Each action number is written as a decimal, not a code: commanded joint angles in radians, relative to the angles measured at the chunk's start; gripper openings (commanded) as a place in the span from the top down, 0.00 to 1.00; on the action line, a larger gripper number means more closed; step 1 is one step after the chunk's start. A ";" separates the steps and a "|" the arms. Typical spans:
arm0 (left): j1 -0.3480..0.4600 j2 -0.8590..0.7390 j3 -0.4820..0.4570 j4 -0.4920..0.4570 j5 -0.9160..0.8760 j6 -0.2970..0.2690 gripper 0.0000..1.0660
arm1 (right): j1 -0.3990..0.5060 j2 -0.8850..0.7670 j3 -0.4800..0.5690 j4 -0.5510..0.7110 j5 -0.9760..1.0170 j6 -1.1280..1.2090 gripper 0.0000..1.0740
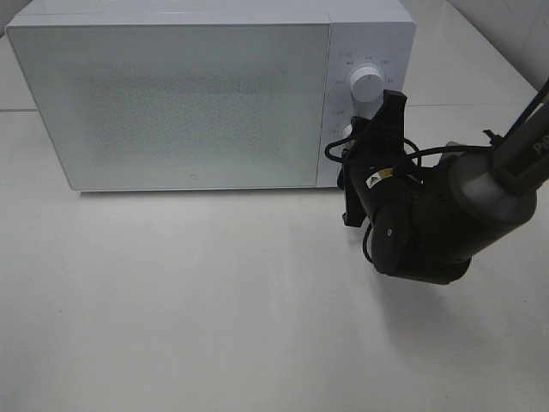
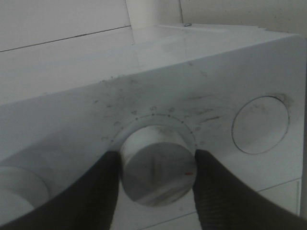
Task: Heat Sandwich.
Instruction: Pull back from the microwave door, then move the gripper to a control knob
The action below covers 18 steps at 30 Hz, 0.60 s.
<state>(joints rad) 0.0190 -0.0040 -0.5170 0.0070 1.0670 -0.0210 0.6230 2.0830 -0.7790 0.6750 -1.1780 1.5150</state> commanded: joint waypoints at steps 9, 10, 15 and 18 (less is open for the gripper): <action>0.003 -0.020 0.001 -0.007 0.000 -0.001 0.08 | -0.016 -0.007 -0.006 -0.052 -0.095 -0.069 0.28; 0.003 -0.020 0.001 -0.007 0.000 -0.001 0.08 | -0.016 -0.008 -0.006 -0.052 -0.091 -0.069 0.28; 0.003 -0.020 0.001 -0.007 0.000 -0.001 0.08 | -0.016 -0.010 -0.006 -0.080 -0.085 -0.071 0.29; 0.003 -0.020 0.001 -0.007 0.000 -0.001 0.08 | -0.015 -0.010 -0.005 -0.092 -0.075 -0.071 0.29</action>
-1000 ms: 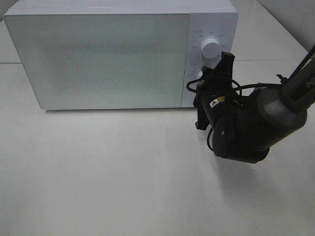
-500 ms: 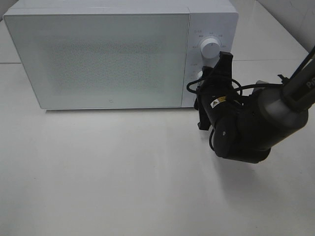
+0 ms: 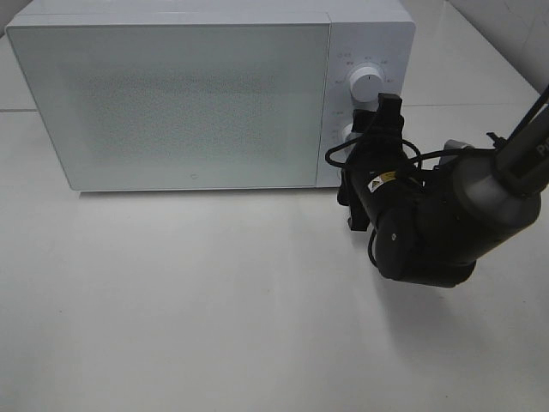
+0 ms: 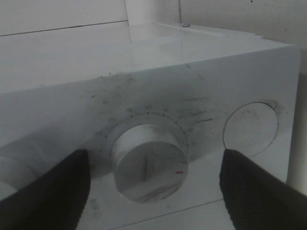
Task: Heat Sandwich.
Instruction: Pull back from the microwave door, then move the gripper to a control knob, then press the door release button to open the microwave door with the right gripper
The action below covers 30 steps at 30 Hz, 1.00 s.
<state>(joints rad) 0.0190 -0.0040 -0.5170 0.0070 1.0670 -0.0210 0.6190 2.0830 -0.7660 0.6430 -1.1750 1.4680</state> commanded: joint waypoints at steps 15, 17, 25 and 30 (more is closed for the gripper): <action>0.003 -0.020 0.001 -0.007 0.000 0.000 0.08 | -0.011 -0.092 0.101 -0.148 -0.014 -0.044 0.29; 0.003 -0.020 0.001 -0.007 0.000 0.000 0.08 | -0.011 -0.111 0.125 -0.175 0.018 -0.044 0.29; 0.003 -0.020 0.001 -0.007 0.000 0.000 0.08 | -0.012 -0.205 0.226 -0.258 0.134 -0.105 0.30; 0.003 -0.020 0.001 -0.007 0.000 0.000 0.08 | -0.012 -0.283 0.241 -0.329 0.307 -0.237 0.30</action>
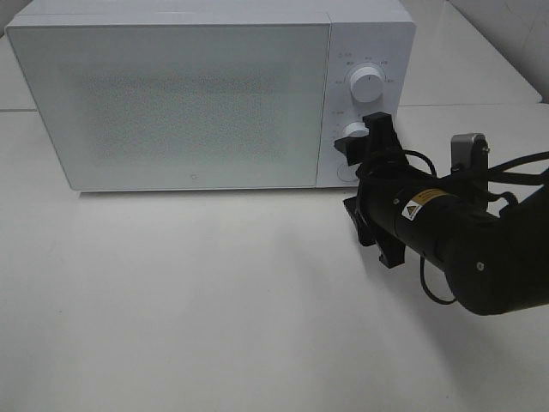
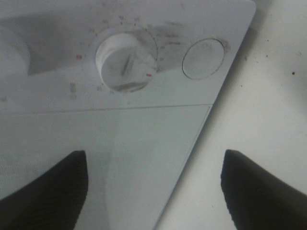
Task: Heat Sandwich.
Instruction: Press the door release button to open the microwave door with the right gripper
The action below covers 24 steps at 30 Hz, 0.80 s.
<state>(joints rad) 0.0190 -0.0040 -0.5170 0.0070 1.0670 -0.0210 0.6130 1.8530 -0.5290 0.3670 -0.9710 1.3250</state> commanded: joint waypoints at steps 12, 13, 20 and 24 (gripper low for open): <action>0.003 -0.020 0.001 -0.007 0.000 0.000 0.08 | -0.006 -0.238 0.004 -0.071 0.531 -0.682 0.30; 0.003 -0.020 0.001 -0.007 0.000 0.000 0.08 | -0.006 -0.251 0.004 -0.071 0.565 -0.726 0.30; 0.003 -0.020 0.001 -0.007 0.000 0.000 0.08 | -0.006 -0.359 0.004 -0.071 0.786 -1.020 0.30; 0.003 -0.020 0.001 -0.007 0.000 0.000 0.08 | -0.006 -0.412 0.004 -0.072 0.906 -1.148 0.30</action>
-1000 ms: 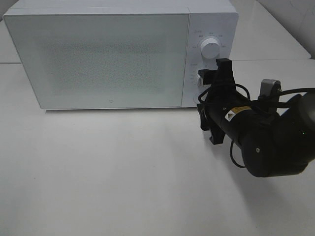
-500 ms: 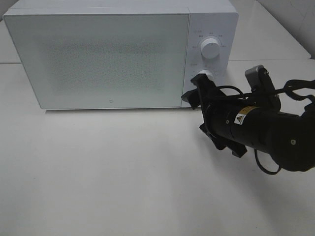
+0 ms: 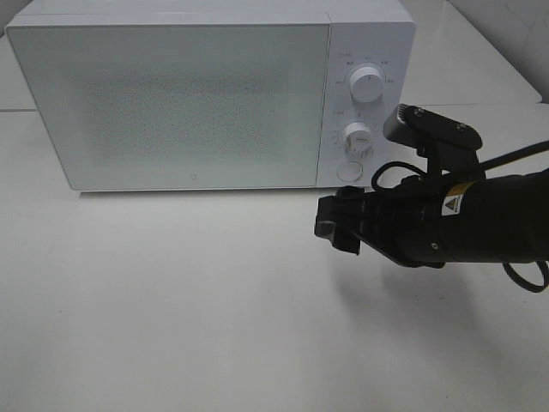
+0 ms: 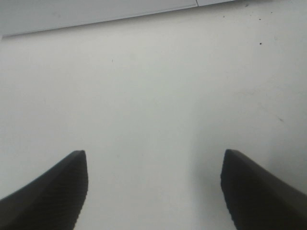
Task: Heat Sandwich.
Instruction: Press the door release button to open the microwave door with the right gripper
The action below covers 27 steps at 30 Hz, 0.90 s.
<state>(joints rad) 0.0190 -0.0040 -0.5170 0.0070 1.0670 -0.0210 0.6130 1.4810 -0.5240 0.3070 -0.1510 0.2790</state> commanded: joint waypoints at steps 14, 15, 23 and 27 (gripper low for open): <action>0.003 -0.020 0.001 -0.007 0.000 0.000 0.08 | -0.006 -0.232 -0.013 -0.159 0.568 -0.246 0.30; 0.003 -0.020 0.001 -0.007 0.000 0.000 0.08 | -0.006 -0.249 -0.016 -0.180 0.604 -0.246 0.30; 0.003 -0.020 0.001 -0.007 0.000 0.000 0.08 | -0.006 -0.383 -0.066 -0.299 0.871 -0.246 0.30; 0.003 -0.020 0.001 -0.007 0.000 0.000 0.08 | -0.006 -0.452 -0.110 -0.317 0.989 -0.246 0.30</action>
<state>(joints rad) 0.0190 -0.0040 -0.5170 0.0070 1.0670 -0.0210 0.6130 1.0570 -0.6150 0.0000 0.7830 0.0470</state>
